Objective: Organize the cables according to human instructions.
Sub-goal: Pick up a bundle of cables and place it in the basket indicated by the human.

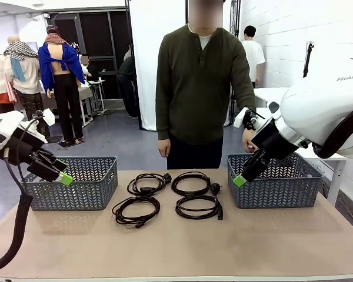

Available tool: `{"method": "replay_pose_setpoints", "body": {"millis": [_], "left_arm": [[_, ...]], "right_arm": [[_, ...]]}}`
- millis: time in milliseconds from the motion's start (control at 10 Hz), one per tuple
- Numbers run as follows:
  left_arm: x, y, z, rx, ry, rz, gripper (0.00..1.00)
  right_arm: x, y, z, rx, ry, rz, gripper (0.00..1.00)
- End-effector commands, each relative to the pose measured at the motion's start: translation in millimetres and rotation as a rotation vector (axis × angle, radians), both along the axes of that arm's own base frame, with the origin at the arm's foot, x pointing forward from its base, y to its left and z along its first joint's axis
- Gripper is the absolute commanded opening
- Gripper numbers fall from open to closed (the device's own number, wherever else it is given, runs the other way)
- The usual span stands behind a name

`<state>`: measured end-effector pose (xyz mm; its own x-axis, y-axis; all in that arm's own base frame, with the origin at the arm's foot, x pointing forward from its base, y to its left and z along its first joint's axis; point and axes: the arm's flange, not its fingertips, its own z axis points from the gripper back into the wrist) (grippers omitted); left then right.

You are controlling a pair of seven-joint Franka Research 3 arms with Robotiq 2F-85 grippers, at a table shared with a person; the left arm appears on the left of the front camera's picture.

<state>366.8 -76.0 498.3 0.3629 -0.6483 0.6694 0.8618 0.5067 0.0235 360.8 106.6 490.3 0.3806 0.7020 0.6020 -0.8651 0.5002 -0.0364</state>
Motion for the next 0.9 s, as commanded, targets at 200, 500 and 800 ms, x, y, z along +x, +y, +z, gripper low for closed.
{"method": "replay_pose_setpoints", "body": {"millis": [200,500,800], "left_arm": [[2.6,2.1,-0.8,-0.014,-0.005,-0.016,1.00],[2.6,2.1,-0.8,-0.014,-0.005,-0.016,1.00],[2.6,2.1,-0.8,-0.014,-0.005,-0.016,1.00]], "right_arm": [[2.1,0.1,-1.2,0.021,-0.001,0.013,1.00],[2.1,0.1,-1.2,0.021,-0.001,0.013,1.00],[13.0,13.8,4.7,-0.001,0.010,-0.049,1.00]]}}
